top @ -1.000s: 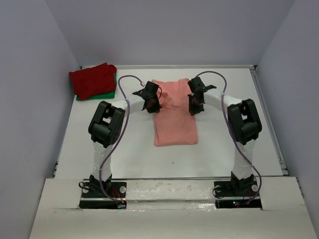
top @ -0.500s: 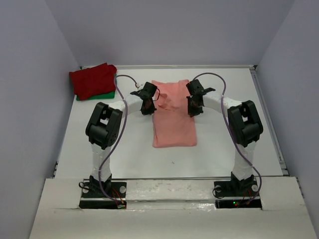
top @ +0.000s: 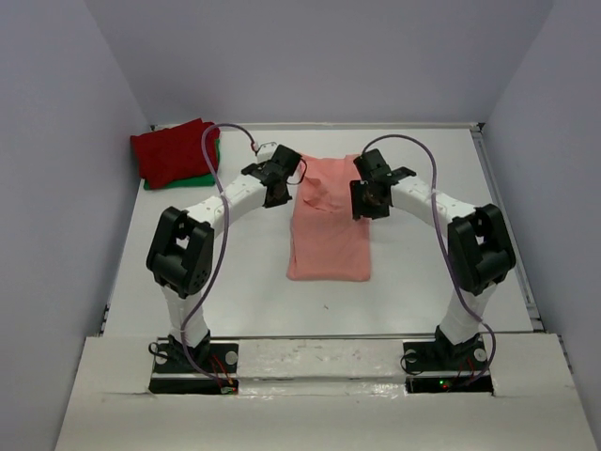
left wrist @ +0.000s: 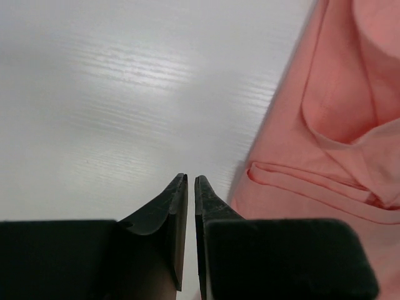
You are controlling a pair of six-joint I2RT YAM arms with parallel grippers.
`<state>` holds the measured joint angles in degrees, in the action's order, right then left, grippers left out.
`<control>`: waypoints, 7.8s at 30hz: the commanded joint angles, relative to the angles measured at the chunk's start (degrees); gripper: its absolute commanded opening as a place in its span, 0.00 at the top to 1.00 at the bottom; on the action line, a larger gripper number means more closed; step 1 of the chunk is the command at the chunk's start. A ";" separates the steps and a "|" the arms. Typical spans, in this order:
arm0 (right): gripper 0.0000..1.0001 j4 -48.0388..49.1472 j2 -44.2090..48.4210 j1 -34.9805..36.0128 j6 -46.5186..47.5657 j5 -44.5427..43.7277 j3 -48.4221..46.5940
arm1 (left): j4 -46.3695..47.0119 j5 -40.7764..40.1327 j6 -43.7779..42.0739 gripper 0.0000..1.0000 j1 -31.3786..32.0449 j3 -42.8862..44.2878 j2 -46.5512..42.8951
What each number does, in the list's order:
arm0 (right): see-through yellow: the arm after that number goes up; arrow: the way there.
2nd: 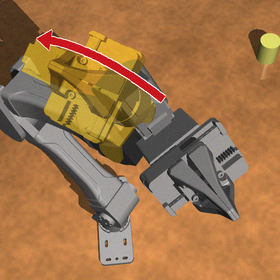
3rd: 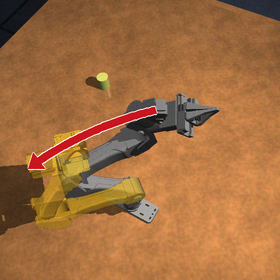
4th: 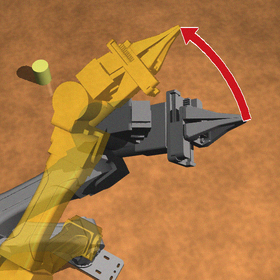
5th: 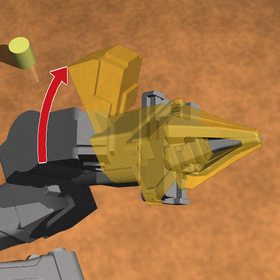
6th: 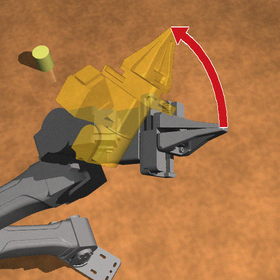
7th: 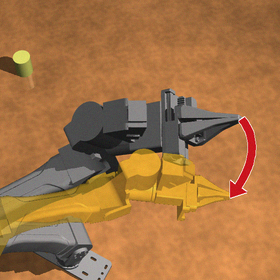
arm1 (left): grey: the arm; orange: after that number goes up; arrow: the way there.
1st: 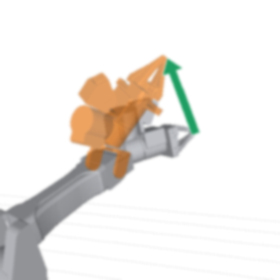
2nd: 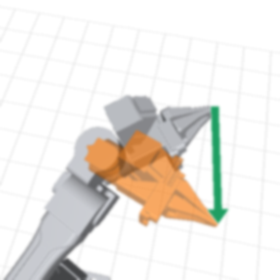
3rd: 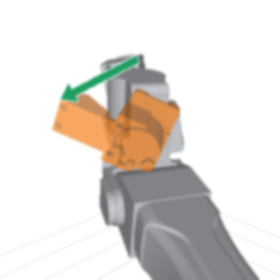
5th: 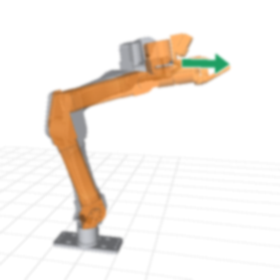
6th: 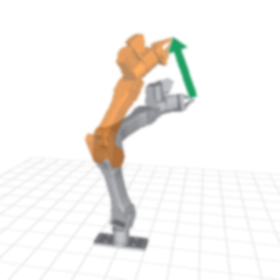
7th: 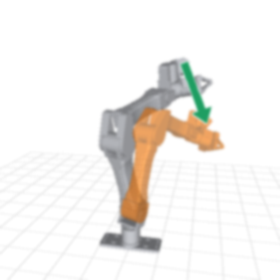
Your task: Fold and stack the t-shirts
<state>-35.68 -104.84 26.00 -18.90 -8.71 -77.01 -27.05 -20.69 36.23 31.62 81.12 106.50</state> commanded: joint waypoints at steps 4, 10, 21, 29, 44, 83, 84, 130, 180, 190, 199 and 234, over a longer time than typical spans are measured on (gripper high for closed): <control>0.44 -6.24 2.70 0.63 2.64 -4.56 -11.49 | -6.79 -8.75 -0.72 0.80 3.01 9.40 -5.33; 0.48 -2.91 3.95 0.63 5.53 0.96 -9.29 | -5.47 -4.28 -1.34 0.84 3.54 7.39 -7.09; 1.00 -8.08 -13.71 0.63 7.29 7.91 -31.23 | -11.71 -12.18 0.95 1.00 1.00 12.73 -8.15; 1.00 -18.89 -32.68 0.63 9.31 10.46 -58.66 | -11.71 -10.69 -0.72 1.00 -1.65 13.80 -8.32; 1.00 -18.20 -36.05 0.63 8.96 15.65 -59.40 | -9.60 -7.79 -2.39 1.00 -2.79 12.39 -8.59; 1.00 -16.79 -36.14 5.03 8.43 7.04 -51.13 | -0.72 10.49 -4.85 1.00 -2.53 7.12 -0.86; 1.00 -16.79 -36.05 5.03 8.87 7.04 -51.39 | -0.81 10.23 -4.85 1.00 -2.52 7.38 -0.77; 1.00 -13.10 -42.38 -6.84 14.42 3.46 -59.92 | -4.15 11.64 -6.26 1.00 0.29 19.69 8.20; 1.00 -13.10 -42.73 -3.50 16.00 6.86 -62.65 | -3.27 11.20 -7.05 1.00 0.29 19.42 9.78; 1.00 -12.92 -43.88 -3.50 14.94 5.72 -62.82 | -3.27 15.24 -9.33 1.00 0.46 21.09 11.45; 1.00 -13.18 -42.56 -3.50 15.38 6.07 -63.17 | -4.07 14.36 -9.60 1.00 0.55 24.43 16.02; 1.00 -14.86 -43.35 -3.50 16.26 6.16 -64.49 | -0.64 13.73 -5.03 0.67 2.57 13.28 6.71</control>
<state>-49.54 -148.35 22.22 -3.36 -2.52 -139.31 -30.00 -9.43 30.85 33.76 96.47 115.72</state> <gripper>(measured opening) 0.009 0.317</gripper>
